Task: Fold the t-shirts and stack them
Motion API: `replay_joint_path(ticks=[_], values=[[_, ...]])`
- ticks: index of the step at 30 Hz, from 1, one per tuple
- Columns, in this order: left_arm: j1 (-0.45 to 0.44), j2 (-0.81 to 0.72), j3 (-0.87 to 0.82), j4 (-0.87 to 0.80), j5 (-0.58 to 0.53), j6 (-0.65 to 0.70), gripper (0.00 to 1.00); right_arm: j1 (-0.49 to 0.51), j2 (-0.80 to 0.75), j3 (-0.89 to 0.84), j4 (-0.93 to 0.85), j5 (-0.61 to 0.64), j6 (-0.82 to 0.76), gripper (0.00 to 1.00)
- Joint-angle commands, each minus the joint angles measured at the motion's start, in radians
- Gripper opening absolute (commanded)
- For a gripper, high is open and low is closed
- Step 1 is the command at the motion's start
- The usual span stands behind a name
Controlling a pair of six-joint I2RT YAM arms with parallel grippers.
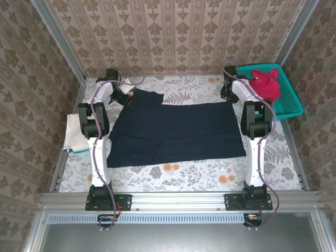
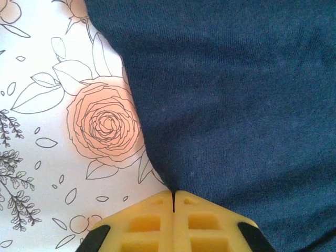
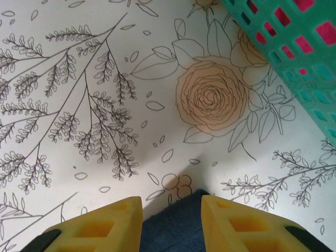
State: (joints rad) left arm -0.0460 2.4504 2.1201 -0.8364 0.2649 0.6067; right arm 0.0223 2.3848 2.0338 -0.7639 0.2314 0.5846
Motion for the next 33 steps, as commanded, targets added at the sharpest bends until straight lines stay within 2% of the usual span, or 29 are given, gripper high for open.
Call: replay_joint_path(ticks=[1,6,11,19,24,33], values=[[0.009,-0.022,0.014,0.009,0.020,0.015,0.00,0.008,0.067,0.040,-0.091,-0.017,0.027,0.35],[0.008,-0.022,0.009,0.013,0.028,0.019,0.00,0.015,0.111,0.079,-0.127,-0.030,0.027,0.34],[0.011,-0.026,0.013,0.019,0.026,0.024,0.00,0.038,0.063,0.058,-0.117,0.037,-0.010,0.34],[0.014,-0.031,0.003,0.028,0.034,0.022,0.00,0.133,-0.051,0.005,0.009,0.300,-0.092,0.38],[0.015,-0.042,-0.017,0.039,0.039,0.022,0.00,0.147,-0.025,0.014,0.004,0.313,-0.028,0.39],[0.032,-0.060,-0.043,0.056,0.041,0.027,0.00,0.107,0.031,0.032,-0.071,0.211,0.161,0.40]])
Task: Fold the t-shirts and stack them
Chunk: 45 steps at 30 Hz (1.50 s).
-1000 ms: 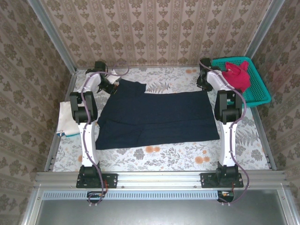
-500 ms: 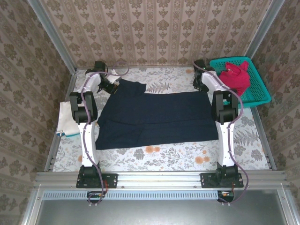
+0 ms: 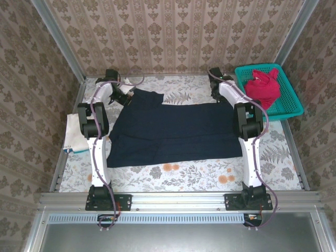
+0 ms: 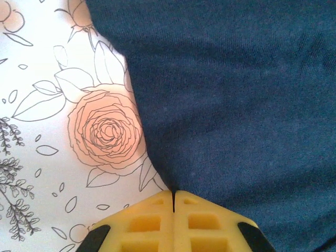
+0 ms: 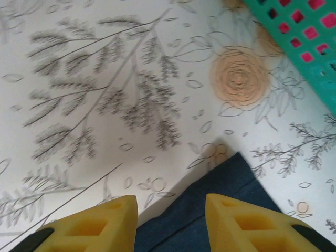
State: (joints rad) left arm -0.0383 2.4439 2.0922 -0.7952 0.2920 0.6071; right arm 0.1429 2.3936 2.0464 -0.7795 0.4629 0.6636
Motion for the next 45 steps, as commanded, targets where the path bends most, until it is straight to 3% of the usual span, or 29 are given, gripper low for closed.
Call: replay_joint_path(ticks=[1,11,28,31,33,38,45], values=[[0.027,-0.052,-0.014,0.015,0.016,0.027,0.00,-0.017,0.026,0.020,-0.058,-0.018,0.087,0.40],[0.031,-0.051,-0.014,0.021,0.024,0.030,0.00,-0.029,0.088,0.055,-0.065,-0.076,0.097,0.39],[0.032,-0.049,-0.012,0.012,0.026,0.044,0.00,-0.025,0.158,0.179,-0.106,-0.034,0.042,0.39],[0.031,-0.048,-0.012,0.014,0.027,0.045,0.00,-0.039,0.175,0.191,-0.114,-0.082,0.053,0.36],[0.031,-0.049,-0.013,0.014,0.027,0.045,0.00,-0.050,0.193,0.204,-0.135,-0.124,0.069,0.30],[0.031,-0.055,-0.022,0.023,0.033,0.047,0.00,-0.043,0.188,0.207,-0.155,-0.130,0.057,0.01],[0.048,-0.115,-0.096,0.106,0.101,0.048,0.00,-0.013,0.079,0.149,-0.088,-0.106,-0.023,0.00]])
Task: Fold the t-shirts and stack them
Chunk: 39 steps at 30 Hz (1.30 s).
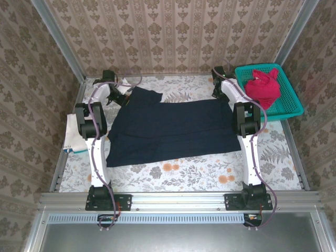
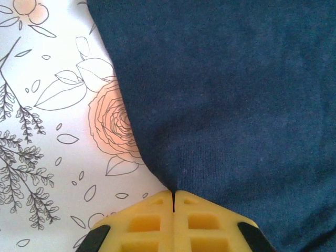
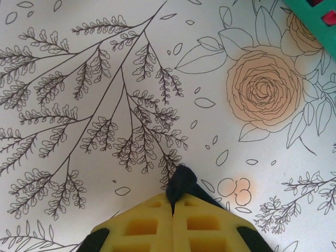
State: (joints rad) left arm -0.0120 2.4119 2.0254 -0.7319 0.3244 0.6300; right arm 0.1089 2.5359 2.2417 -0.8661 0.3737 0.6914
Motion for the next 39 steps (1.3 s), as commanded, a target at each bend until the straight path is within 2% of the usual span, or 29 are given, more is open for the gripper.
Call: replay_joint_path(ticks=[1,12,23,29,32,34,36,39], values=[[0.026,-0.095,-0.040,0.051,0.080,0.022,0.00,0.024,-0.084,-0.065,0.024,-0.015,-0.066,0.00],[0.037,-0.283,-0.224,0.132,0.123,0.021,0.00,0.041,-0.347,-0.393,0.237,0.010,-0.111,0.00],[0.042,-0.537,-0.551,0.270,0.151,0.075,0.00,0.034,-0.577,-0.691,0.326,0.019,-0.135,0.00],[0.064,-0.671,-0.678,0.251,0.262,0.081,0.00,0.022,-0.691,-0.845,0.370,0.027,-0.152,0.00],[0.069,-0.741,-0.737,0.243,0.254,0.091,0.00,0.007,-0.740,-0.907,0.368,0.022,-0.151,0.00],[0.069,-0.786,-0.782,0.266,0.239,0.054,0.00,-0.001,-0.769,-0.945,0.369,0.006,-0.150,0.00],[0.071,-0.828,-0.807,0.277,0.269,-0.001,0.00,-0.007,-0.790,-0.971,0.369,-0.004,-0.153,0.00],[0.071,-0.885,-0.861,0.272,0.281,-0.014,0.00,-0.015,-0.802,-0.986,0.360,-0.033,-0.143,0.00]])
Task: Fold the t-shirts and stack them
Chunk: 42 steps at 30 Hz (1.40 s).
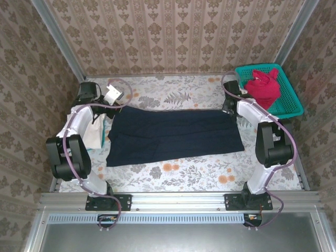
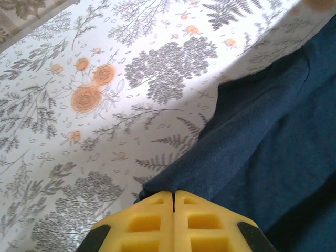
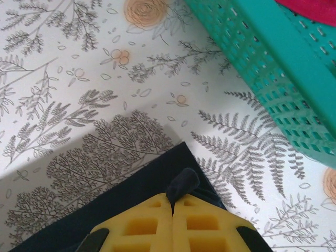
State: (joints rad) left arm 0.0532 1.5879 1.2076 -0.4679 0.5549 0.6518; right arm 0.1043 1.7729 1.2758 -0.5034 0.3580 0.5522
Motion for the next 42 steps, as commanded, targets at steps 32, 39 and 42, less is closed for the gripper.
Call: replay_joint_path(ticks=[32,39,42], values=[[0.049,-0.437,-0.311,-0.341,-0.137,0.124,0.00,-0.010,-0.372,-0.355,-0.103,-0.049,0.130,0.00],[0.049,-0.468,-0.336,-0.382,-0.221,0.154,0.00,-0.009,-0.434,-0.386,-0.176,-0.024,0.142,0.00],[0.047,-0.483,-0.350,-0.390,-0.239,0.189,0.00,-0.009,-0.455,-0.412,-0.181,-0.021,0.170,0.00]])
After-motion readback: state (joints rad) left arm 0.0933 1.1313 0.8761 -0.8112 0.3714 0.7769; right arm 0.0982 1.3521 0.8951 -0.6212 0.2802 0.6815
